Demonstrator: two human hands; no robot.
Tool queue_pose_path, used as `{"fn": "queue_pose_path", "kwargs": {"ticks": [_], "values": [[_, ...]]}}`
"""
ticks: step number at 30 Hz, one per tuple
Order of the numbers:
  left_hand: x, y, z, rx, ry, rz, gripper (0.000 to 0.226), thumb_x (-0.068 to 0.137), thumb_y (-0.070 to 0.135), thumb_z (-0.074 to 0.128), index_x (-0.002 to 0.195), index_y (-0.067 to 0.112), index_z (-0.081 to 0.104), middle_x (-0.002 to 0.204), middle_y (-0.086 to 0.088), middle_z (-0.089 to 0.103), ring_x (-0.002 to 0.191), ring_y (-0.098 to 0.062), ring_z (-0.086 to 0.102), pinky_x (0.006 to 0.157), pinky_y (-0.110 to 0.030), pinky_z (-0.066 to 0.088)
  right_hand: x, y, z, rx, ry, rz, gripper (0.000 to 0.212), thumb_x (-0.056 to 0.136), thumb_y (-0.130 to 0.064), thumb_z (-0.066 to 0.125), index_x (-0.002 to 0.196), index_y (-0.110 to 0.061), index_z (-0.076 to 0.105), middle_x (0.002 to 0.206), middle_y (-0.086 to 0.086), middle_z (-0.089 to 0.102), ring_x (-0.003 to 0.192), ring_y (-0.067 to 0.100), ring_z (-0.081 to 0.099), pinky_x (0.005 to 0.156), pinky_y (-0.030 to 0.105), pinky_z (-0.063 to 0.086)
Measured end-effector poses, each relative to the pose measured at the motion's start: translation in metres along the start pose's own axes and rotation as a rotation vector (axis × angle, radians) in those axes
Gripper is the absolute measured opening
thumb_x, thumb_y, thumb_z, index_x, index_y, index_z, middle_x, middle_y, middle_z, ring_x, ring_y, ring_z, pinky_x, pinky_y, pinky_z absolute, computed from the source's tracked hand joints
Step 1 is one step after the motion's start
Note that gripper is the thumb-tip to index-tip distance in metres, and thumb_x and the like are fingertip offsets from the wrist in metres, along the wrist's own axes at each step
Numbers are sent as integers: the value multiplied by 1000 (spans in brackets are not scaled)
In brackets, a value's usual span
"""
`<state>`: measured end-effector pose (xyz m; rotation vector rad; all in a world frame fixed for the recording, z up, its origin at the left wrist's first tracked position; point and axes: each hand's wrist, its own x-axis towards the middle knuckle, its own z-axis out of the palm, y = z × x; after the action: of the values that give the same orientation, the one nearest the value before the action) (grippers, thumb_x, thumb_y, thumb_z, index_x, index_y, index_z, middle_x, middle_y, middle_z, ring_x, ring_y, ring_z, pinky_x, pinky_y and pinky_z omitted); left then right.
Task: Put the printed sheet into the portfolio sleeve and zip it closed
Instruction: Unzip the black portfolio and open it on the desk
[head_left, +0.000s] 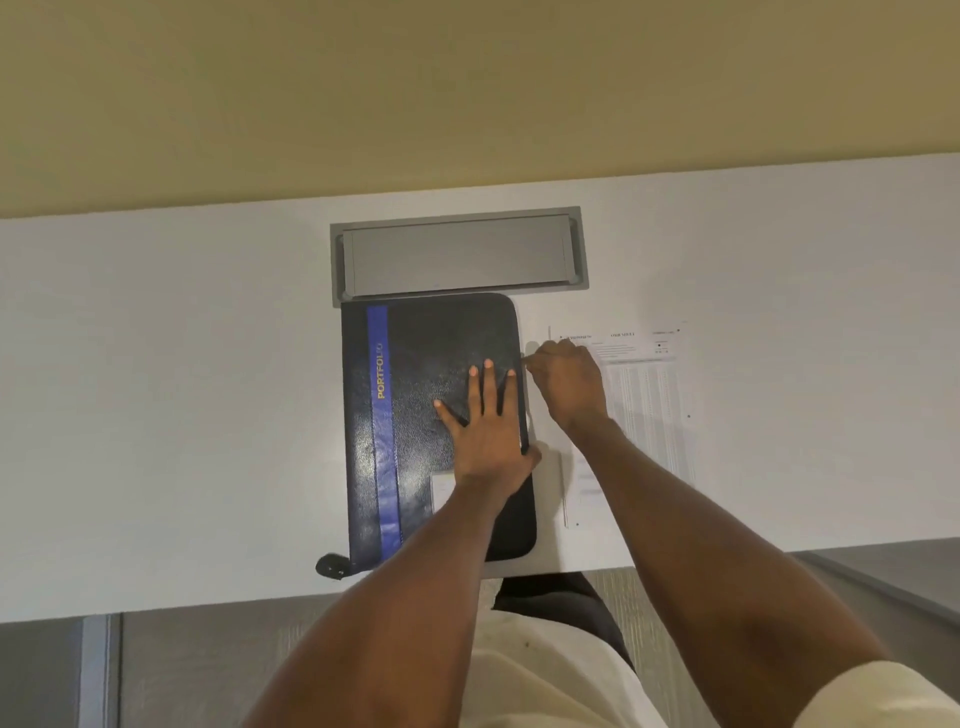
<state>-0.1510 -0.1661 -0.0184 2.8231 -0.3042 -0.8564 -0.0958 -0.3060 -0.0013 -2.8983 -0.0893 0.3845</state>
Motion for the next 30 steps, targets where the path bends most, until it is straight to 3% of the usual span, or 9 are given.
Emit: {"fn": "queue_pose_path", "kwargs": {"ticks": [6, 13, 18, 26, 30], "values": [[-5, 2, -3, -15, -18, 30, 106, 91, 60, 59, 166, 23, -7, 172, -8, -22, 158, -32, -23, 117, -80, 2, -35, 4, 9, 29, 54, -2, 13, 83, -5, 80, 95, -10, 80, 84, 11, 72, 83, 30, 67, 77, 38, 53], [-9, 3, -6, -32, -36, 47, 100, 94, 52, 60, 166, 21, -3, 173, 0, -20, 159, -31, -18, 118, -79, 8, -88, 2, 32, 155, 58, 27, 29, 90, -10, 72, 118, -18, 77, 102, 7, 74, 97, 28, 64, 83, 36, 47], [-10, 6, -9, -42, -53, 35, 97, 98, 47, 59, 166, 19, -3, 173, 1, -20, 159, -32, -17, 119, -77, 8, -125, -5, 51, 278, 41, 128, 21, 98, -13, 61, 109, -17, 78, 97, 4, 72, 96, 26, 63, 78, 34, 48], [-9, 6, -5, -60, -36, 30, 93, 98, 42, 57, 167, 20, -2, 174, -3, -18, 159, -31, -17, 121, -75, 6, -180, -23, 68, 430, 66, 203, 22, 96, -12, 69, 115, -19, 79, 102, -2, 75, 91, 20, 64, 78, 34, 53], [-20, -12, 7, -13, 6, 191, 90, 102, 50, 51, 166, 22, -5, 174, -2, -17, 159, -25, -19, 122, -73, 0, -200, -30, 75, 439, 61, 260, 28, 95, -11, 70, 120, -21, 77, 106, -5, 75, 93, 18, 64, 81, 35, 56]]}}
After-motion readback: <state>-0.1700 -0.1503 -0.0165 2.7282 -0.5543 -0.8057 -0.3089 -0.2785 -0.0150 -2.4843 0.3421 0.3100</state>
